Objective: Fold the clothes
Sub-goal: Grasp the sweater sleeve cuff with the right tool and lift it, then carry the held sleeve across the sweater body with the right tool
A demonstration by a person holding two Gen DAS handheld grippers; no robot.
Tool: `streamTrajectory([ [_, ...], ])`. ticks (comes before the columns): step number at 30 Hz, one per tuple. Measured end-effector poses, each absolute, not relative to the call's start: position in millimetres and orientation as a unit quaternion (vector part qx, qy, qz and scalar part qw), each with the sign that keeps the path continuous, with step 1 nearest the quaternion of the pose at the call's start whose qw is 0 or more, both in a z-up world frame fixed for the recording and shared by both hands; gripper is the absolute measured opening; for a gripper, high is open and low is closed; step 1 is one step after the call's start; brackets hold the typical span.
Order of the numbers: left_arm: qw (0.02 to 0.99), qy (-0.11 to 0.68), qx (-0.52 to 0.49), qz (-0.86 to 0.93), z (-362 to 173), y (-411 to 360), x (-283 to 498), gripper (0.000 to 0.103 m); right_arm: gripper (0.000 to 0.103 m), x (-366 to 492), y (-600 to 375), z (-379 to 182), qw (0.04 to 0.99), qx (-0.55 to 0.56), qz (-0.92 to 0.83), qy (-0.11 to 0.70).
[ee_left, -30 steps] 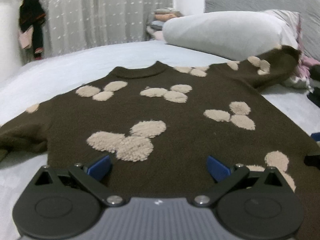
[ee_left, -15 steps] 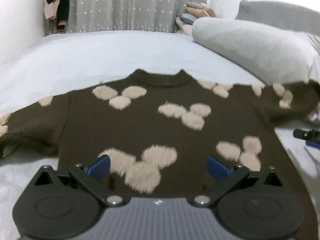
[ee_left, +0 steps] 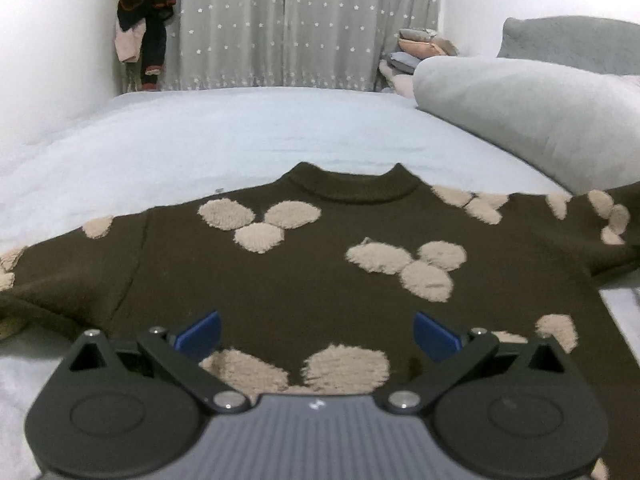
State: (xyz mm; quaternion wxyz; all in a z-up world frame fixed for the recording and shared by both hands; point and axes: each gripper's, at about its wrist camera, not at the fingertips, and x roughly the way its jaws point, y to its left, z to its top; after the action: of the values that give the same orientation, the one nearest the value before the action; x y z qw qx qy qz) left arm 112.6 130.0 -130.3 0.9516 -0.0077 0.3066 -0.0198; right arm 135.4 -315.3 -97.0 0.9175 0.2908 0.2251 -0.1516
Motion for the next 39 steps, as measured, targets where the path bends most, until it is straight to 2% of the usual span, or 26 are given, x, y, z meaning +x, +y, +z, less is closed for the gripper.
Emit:
streamTrajectory([
  [6,0.95,0.313,0.005,-0.014,-143.5,129.5,115.0,0.103,0.088,135.9,-326.8,-102.1,0.911,0.323,-0.154,0.206],
  [9,0.951,0.31,-0.006,-0.022,-142.7,130.9,114.4,0.103,0.08,136.1,-330.2,-102.5,0.909,0.331,-0.152,0.201],
  [11,0.951,0.309,-0.014,-0.023,-142.3,131.6,114.5,0.103,0.059,136.9,-329.7,-103.1,0.911,0.332,-0.142,0.198],
  [12,0.95,0.31,-0.017,-0.024,-142.5,132.2,114.9,0.103,0.054,136.9,-329.0,-102.8,0.913,0.33,-0.136,0.196],
  [13,0.95,0.311,-0.019,-0.024,-142.8,132.8,115.3,0.103,0.041,136.0,-328.0,-101.9,0.915,0.33,-0.131,0.194],
  [14,0.95,0.311,-0.02,-0.025,-142.9,133.2,115.4,0.103,0.032,134.4,-326.9,-100.5,0.916,0.329,-0.128,0.191],
  [16,0.95,0.311,-0.022,-0.026,-142.5,133.6,114.9,0.103,0.019,131.1,-324.8,-97.4,0.918,0.33,-0.121,0.184],
  [17,0.95,0.311,-0.023,-0.027,-142.2,133.8,114.6,0.103,0.015,128.9,-323.6,-95.0,0.919,0.332,-0.117,0.178],
  [28,0.947,0.317,-0.034,-0.037,-137.8,136.3,103.8,0.103,0.013,111.9,-284.8,-59.1,0.937,0.324,-0.031,0.125],
  [39,0.941,0.335,-0.043,-0.03,-135.4,139.7,88.9,0.103,0.013,107.9,-236.3,-43.0,0.947,0.278,0.073,0.141],
])
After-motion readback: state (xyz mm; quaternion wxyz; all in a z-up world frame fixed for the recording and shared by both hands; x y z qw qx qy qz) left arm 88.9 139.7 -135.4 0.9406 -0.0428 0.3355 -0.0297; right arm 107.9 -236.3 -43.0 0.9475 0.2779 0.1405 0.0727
